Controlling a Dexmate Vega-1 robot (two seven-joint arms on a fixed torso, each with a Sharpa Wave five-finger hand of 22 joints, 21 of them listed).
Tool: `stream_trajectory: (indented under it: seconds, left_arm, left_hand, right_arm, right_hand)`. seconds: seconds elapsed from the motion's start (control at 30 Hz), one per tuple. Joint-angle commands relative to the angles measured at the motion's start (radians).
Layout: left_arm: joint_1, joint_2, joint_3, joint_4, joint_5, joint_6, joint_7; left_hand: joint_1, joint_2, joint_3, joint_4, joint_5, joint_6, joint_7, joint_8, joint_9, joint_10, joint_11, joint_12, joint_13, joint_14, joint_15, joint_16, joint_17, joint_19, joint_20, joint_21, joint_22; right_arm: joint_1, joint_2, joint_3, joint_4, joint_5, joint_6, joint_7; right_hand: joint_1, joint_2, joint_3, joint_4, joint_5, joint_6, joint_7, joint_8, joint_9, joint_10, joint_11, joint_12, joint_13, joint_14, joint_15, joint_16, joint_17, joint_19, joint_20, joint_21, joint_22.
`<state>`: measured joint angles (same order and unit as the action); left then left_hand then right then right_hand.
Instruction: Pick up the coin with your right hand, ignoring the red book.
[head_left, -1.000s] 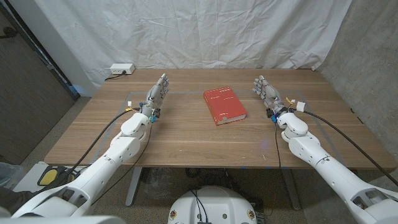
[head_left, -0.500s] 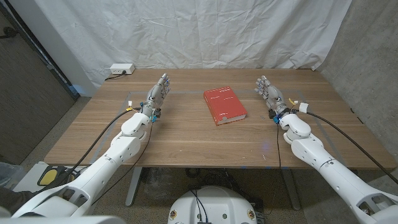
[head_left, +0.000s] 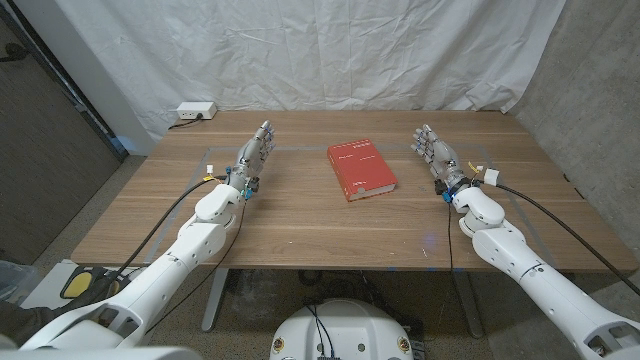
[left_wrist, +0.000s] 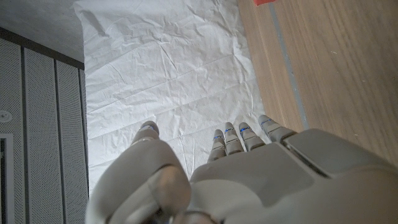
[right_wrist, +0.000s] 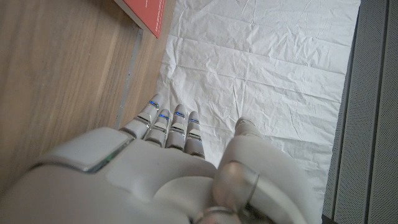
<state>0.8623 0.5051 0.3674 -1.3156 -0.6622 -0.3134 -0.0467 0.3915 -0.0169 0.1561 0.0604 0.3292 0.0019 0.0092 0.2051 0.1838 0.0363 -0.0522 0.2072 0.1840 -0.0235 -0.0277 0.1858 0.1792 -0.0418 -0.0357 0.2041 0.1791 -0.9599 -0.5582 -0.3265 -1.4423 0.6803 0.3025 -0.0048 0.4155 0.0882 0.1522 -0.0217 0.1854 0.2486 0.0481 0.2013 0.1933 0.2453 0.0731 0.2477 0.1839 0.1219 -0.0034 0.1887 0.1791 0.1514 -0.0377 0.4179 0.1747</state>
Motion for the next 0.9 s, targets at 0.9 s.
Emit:
stream_trajectory:
  seconds: [0.9]
  left_arm:
    - [0.018,0.008,0.003,-0.052,0.014,0.007,0.027]
  left_hand:
    - [0.016,0.006,0.002,-0.005,-0.008,0.012,0.003,-0.001,0.002,0.009,-0.004,0.0,0.003,0.003,-0.003,0.003,0.003,-0.013,-0.066,0.003,0.005]
  right_arm:
    - [-0.137,-0.027,0.03,-0.126,0.0,0.079,-0.006]
  right_hand:
    - [0.035,0.0,0.01,-0.028,-0.004,0.034,-0.001,0.012,0.002,0.04,-0.007,0.009,0.005,0.038,0.0,0.01,0.002,0.033,-0.046,-0.012,0.004]
